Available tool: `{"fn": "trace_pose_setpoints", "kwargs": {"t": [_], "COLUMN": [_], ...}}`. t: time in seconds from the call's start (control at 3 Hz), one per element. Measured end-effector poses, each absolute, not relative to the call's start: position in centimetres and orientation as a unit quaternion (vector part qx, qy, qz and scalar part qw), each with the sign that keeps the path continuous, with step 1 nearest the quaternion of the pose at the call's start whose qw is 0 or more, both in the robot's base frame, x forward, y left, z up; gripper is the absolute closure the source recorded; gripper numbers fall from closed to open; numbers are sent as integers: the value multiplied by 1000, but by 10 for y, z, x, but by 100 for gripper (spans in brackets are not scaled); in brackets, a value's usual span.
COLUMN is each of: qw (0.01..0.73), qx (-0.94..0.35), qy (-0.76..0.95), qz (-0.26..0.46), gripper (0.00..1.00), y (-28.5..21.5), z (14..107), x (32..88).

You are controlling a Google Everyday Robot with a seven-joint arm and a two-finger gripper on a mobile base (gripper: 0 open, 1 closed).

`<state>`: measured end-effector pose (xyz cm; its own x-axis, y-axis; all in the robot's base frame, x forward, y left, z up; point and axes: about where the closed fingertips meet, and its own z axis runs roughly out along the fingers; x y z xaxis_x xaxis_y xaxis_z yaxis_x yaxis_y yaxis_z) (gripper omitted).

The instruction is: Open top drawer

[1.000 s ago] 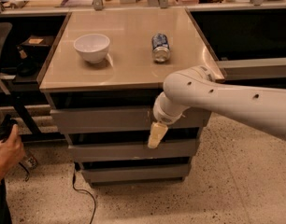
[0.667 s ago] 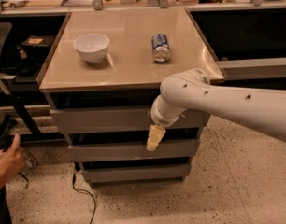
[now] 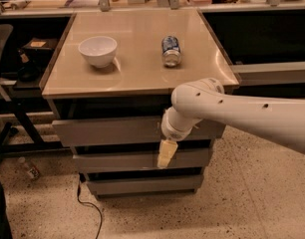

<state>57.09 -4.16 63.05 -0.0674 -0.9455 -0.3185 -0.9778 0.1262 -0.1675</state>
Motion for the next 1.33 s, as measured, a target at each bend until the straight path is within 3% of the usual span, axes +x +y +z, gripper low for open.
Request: {"fn": "trace_pose_setpoints", "kwargs": {"t": [0.67,1.33], "qw": [159,121], "qx": [-662,-648], "qy": [729,746], "qz": [63,93], "gripper": [0,0], "y": [-58,-108], "z": [644,686], "x": [539,453]}}
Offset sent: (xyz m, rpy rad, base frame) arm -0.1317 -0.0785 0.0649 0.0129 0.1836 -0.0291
